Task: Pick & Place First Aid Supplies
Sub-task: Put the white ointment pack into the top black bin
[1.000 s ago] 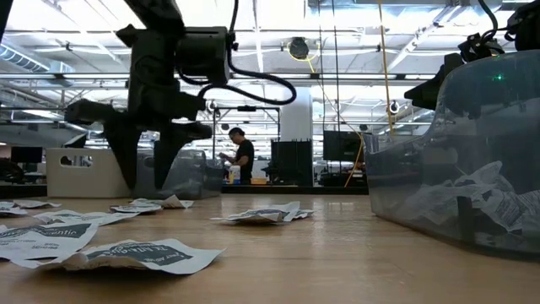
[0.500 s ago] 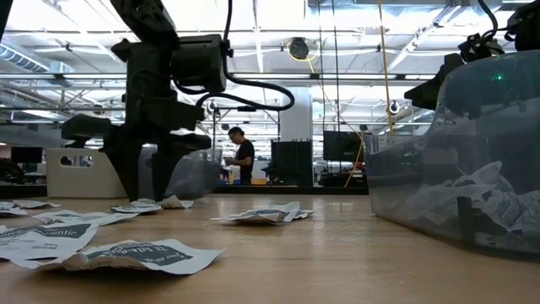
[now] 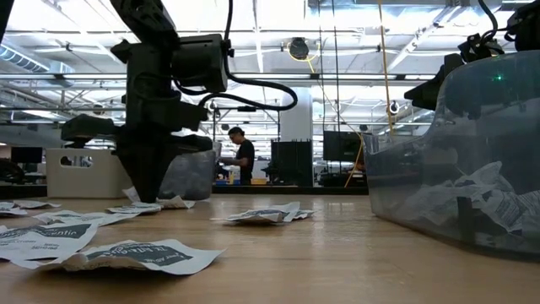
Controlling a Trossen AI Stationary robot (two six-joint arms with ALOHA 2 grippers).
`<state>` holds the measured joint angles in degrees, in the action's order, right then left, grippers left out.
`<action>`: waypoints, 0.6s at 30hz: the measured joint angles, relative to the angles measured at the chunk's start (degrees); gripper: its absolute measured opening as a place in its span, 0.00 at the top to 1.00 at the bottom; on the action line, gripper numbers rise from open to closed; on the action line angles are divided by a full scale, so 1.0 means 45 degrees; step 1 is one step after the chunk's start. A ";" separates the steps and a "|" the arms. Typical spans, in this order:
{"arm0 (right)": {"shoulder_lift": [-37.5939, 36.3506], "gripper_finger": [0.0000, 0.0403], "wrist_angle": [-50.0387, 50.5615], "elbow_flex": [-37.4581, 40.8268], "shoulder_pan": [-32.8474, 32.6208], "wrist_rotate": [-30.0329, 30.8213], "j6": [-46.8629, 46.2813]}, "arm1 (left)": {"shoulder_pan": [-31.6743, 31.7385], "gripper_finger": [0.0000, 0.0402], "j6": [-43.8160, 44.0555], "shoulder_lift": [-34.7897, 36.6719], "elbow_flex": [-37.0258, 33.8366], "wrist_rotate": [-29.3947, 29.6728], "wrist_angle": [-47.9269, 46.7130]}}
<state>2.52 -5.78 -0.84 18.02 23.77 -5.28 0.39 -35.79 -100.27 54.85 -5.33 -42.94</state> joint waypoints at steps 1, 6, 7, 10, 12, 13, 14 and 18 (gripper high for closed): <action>0.0000 0.44 0.0000 0.0001 0.0003 0.0000 0.0000 | -0.0034 0.96 -0.0018 0.0000 0.0000 0.0037 -0.0028; 0.0000 0.45 0.0000 -0.0001 0.0000 0.0000 0.0002 | -0.0115 0.99 0.0185 -0.0019 0.0232 0.0197 -0.0459; 0.0000 0.45 0.0000 0.0001 0.0003 0.0000 0.0005 | -0.0119 0.99 0.0229 -0.0028 0.0359 0.0233 -0.0573; 0.0000 0.45 0.0000 0.0004 0.0000 0.0000 0.0000 | -0.0089 0.99 0.0416 0.0175 0.0623 0.0223 -0.1156; 0.0000 0.45 0.0000 0.0004 0.0004 -0.0004 0.0005 | -0.0033 0.99 0.0417 0.0388 0.0900 0.0216 -0.1365; 0.0000 0.45 0.0000 0.0000 0.0003 -0.0001 0.0004 | -0.0011 0.99 0.0435 0.0555 0.1005 0.0214 -0.1522; 0.0000 0.45 0.0000 0.0001 0.0000 0.0000 0.0002 | 0.0000 1.00 0.0550 0.0737 0.1036 0.0214 -0.1654; 0.0000 0.45 0.0000 0.0000 0.0002 0.0000 0.0003 | 0.0105 1.00 0.1545 0.1435 0.1277 0.0263 -0.2457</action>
<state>2.52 -5.78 -0.83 18.03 23.77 -5.26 0.87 -28.84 -93.81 60.60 -4.15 -54.00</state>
